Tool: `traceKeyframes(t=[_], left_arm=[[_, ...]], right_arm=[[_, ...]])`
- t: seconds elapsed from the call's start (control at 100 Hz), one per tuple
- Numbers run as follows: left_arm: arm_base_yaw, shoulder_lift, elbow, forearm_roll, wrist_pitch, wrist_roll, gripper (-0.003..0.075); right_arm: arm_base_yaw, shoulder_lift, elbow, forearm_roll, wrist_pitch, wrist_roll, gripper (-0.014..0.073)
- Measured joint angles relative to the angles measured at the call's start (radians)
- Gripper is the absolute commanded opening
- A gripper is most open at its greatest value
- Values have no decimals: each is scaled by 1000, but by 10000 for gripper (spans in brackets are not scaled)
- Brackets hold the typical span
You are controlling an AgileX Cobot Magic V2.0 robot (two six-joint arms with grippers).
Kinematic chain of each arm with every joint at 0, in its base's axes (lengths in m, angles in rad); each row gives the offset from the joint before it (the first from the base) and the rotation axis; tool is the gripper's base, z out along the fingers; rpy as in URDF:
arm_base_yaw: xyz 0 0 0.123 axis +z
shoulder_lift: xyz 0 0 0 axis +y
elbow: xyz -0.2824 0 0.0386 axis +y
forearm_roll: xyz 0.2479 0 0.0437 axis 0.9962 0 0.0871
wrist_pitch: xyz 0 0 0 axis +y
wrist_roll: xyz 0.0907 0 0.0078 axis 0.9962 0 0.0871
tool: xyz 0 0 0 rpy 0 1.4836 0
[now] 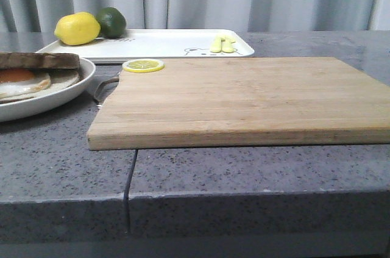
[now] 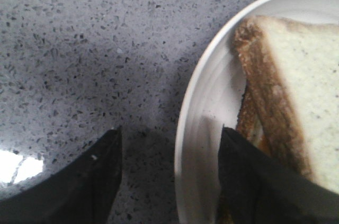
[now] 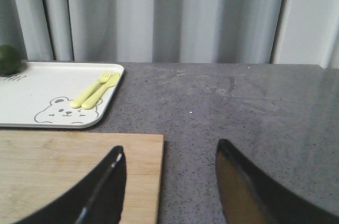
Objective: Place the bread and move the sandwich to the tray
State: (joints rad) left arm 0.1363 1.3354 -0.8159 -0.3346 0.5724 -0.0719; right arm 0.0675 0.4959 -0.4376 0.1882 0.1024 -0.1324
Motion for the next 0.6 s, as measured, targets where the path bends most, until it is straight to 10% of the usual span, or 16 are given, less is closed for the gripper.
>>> traceKeyframes(t=[0.41, 0.6], left_arm=[[0, 40, -8, -24, -32, 0, 325], [0, 40, -8, -28, -34, 0, 193]], right_arm=[[0, 0, 0, -2, 0, 0, 395], [0, 0, 0, -2, 0, 0, 395]])
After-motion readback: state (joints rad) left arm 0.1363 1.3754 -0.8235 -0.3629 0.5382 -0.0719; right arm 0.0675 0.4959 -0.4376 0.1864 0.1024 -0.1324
